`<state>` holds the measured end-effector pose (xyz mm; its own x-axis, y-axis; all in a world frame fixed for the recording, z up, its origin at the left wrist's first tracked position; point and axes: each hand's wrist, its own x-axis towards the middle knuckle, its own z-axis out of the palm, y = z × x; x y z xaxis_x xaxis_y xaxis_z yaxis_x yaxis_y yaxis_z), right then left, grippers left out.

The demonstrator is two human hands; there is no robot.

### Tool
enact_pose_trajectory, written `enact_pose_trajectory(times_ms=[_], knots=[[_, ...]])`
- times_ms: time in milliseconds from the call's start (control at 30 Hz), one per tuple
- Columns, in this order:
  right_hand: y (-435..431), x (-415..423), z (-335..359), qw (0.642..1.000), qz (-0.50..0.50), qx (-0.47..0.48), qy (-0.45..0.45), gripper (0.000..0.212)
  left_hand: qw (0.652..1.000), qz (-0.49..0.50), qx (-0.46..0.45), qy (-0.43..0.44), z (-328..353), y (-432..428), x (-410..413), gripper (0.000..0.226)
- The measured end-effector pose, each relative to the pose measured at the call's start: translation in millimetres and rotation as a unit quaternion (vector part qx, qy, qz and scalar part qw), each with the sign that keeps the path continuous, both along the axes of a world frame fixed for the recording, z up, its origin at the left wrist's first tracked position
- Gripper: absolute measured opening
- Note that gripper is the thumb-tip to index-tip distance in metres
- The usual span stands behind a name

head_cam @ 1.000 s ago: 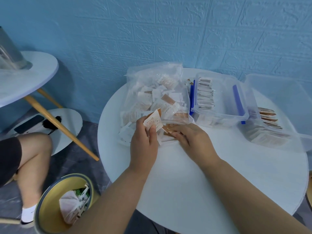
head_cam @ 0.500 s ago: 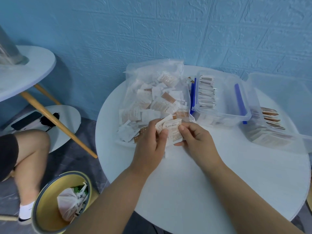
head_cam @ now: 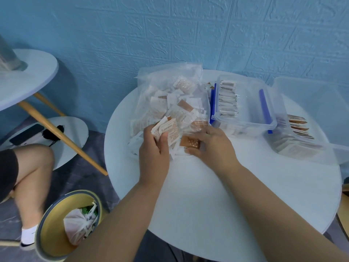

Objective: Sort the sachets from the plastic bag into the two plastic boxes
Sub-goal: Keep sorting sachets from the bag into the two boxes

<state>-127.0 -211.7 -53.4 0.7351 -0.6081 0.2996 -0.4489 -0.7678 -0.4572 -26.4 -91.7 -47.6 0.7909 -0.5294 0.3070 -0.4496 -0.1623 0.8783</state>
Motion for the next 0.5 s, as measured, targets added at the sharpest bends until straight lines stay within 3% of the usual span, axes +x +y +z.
enact_pose_trajectory(times_ms=[167,233,367,467,500], knots=[[3,0,-1,0.998,0.036,-0.055,-0.015,0.025,1.0,-0.014,-0.006,-0.019,-1,0,-2,0.027],[5,-1,-5,0.995,0.04,-0.076,-0.047,0.015,1.0,-0.014,-0.006,-0.024,-2,0,-2,0.026],[5,-5,-3,0.989,0.025,-0.066,-0.13,0.015,0.999,-0.015,-0.015,-0.03,-1,2,-3,0.027],[14,-16,10,0.98,-0.013,0.023,-0.198,0.002,0.998,-0.019,-0.014,-0.052,0,2,-4,0.026],[18,-23,12,0.973,-0.039,0.077,-0.214,0.007,0.998,-0.024,-0.012,-0.065,1,1,-5,0.025]])
